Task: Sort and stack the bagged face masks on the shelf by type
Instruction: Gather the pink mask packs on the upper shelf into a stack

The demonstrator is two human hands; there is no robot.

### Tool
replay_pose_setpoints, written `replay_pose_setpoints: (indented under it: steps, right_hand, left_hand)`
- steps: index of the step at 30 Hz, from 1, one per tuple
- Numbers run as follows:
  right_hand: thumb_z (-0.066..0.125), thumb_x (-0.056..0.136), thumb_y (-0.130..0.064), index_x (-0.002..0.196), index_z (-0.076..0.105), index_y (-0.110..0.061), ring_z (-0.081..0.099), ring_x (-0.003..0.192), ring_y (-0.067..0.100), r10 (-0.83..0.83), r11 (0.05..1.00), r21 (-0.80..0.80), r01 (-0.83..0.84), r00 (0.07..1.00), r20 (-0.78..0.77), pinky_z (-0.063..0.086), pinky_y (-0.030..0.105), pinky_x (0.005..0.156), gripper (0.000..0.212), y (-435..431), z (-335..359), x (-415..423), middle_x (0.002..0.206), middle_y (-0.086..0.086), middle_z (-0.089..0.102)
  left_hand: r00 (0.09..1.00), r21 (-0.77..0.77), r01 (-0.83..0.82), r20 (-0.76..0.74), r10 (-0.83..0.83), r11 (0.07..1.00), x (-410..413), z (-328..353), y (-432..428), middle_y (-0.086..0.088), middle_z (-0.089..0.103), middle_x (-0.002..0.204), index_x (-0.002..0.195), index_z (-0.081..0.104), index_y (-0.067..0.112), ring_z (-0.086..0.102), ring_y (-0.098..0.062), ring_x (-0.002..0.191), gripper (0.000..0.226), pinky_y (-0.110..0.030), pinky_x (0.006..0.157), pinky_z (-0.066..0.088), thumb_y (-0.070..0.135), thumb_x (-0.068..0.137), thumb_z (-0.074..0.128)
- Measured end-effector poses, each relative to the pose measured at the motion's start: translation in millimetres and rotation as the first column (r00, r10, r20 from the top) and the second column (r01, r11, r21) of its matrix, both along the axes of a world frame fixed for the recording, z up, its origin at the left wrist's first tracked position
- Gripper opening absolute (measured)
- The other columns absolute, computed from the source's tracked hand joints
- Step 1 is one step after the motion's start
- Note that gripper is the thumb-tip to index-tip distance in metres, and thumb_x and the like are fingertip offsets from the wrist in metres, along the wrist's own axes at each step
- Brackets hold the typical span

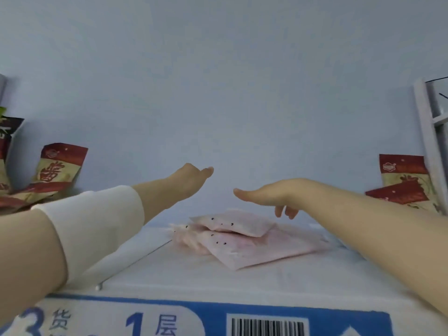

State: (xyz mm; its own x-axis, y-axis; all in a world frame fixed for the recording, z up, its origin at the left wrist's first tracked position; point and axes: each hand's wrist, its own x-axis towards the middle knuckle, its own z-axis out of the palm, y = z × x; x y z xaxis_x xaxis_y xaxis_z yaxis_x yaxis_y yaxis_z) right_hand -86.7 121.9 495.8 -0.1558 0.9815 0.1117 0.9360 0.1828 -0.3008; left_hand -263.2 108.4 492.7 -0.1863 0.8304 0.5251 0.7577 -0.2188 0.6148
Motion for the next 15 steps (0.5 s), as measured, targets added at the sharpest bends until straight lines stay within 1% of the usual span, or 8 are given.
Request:
replay_pose_setpoints:
  steps: [2,3,5,7,8,10,12,15]
  right_hand:
    - [0.023,0.081,-0.078,0.148,0.022,-0.021,0.046,0.125,0.035,-0.014,0.999,-0.049,0.014,1.000,-0.011,0.039,0.034,0.099,0.088,9.4,-10.5,-10.7,0.150,0.012,0.030]
    - [0.028,0.079,-0.079,0.146,0.024,-0.018,0.044,0.127,0.032,-0.020,0.998,-0.057,0.018,0.999,-0.030,0.039,0.032,0.093,0.091,14.4,-17.0,-12.5,0.149,0.011,0.031]
    - [0.042,0.067,-0.084,0.143,0.025,-0.014,0.046,0.125,0.030,-0.057,0.997,-0.059,0.053,0.995,-0.078,0.040,0.032,0.094,0.105,26.0,-26.0,-11.8,0.143,0.010,0.038]
    - [0.052,0.058,-0.085,0.144,0.019,-0.016,0.049,0.120,0.028,-0.067,0.997,-0.042,0.062,0.991,-0.117,0.042,0.036,0.100,0.115,32.3,-28.0,-10.4,0.137,0.008,0.043]
    - [0.055,0.058,-0.083,0.145,0.015,-0.018,0.049,0.119,0.027,-0.059,0.998,-0.029,0.055,0.987,-0.148,0.042,0.037,0.101,0.115,34.2,-27.9,-9.5,0.136,0.008,0.044]
    - [0.058,0.067,-0.074,0.147,0.010,-0.020,0.045,0.123,0.027,-0.012,1.000,0.012,0.016,0.967,-0.253,0.040,0.038,0.104,0.107,35.5,-29.6,-8.8,0.140,0.007,0.041]
    - [0.056,0.079,-0.062,0.148,0.012,-0.019,0.038,0.131,0.027,0.079,0.996,0.072,-0.055,0.913,-0.400,0.035,0.036,0.107,0.092,37.2,-31.4,-11.9,0.147,0.005,0.034]
    - [0.046,0.093,-0.046,0.146,0.025,-0.012,0.042,0.125,0.019,0.261,0.964,0.201,-0.174,0.758,-0.598,0.042,0.025,0.086,0.066,33.7,-20.0,-13.3,0.148,0.004,0.035]
  left_hand:
    - [1.000,-0.101,0.006,0.027,-0.003,0.995,-8.4,-5.5,14.7,-0.011,0.046,0.134,0.133,0.039,0.004,0.044,-0.027,0.122,0.062,-0.031,0.093,0.033,0.054,0.097,0.031]
    - [0.999,-0.169,0.020,0.035,-0.015,0.985,-10.8,-9.3,18.6,-0.009,0.037,0.147,0.144,0.029,0.007,0.035,-0.028,0.135,0.071,-0.035,0.105,0.028,0.058,0.095,0.028]
    - [0.997,-0.322,0.072,0.027,-0.067,0.944,-12.2,-17.3,21.8,-0.006,0.027,0.154,0.149,0.023,0.015,0.025,-0.026,0.143,0.075,-0.040,0.116,0.021,0.064,0.092,0.025]
    - [0.992,-0.444,0.118,0.017,-0.123,0.888,-10.1,-25.0,21.2,-0.005,0.047,0.140,0.137,0.044,0.017,0.047,-0.021,0.128,0.070,-0.035,0.106,0.038,0.067,0.091,0.025]
    - [0.989,-0.477,0.138,0.018,-0.148,0.868,-6.6,-27.7,19.7,-0.003,0.061,0.118,0.119,0.058,0.017,0.063,-0.016,0.105,0.064,-0.027,0.088,0.049,0.066,0.091,0.028]
    - [0.986,-0.482,0.153,0.019,-0.164,0.863,-3.5,-31.8,19.4,0.002,0.063,0.077,0.085,0.063,0.018,0.061,-0.010,0.063,0.050,-0.019,0.055,0.045,0.061,0.091,0.039]
    - [0.976,-0.414,0.214,0.125,-0.177,0.885,-7.3,-32.3,22.1,-0.001,0.065,0.079,0.089,0.064,0.013,0.063,-0.014,0.069,0.043,-0.021,0.061,0.048,0.054,0.087,0.055]
    - [0.909,-0.201,0.280,0.371,-0.192,0.939,-8.2,-26.2,17.6,-0.010,0.067,0.109,0.118,0.057,0.006,0.067,-0.027,0.097,0.079,-0.038,0.088,0.054,0.054,0.059,0.078]
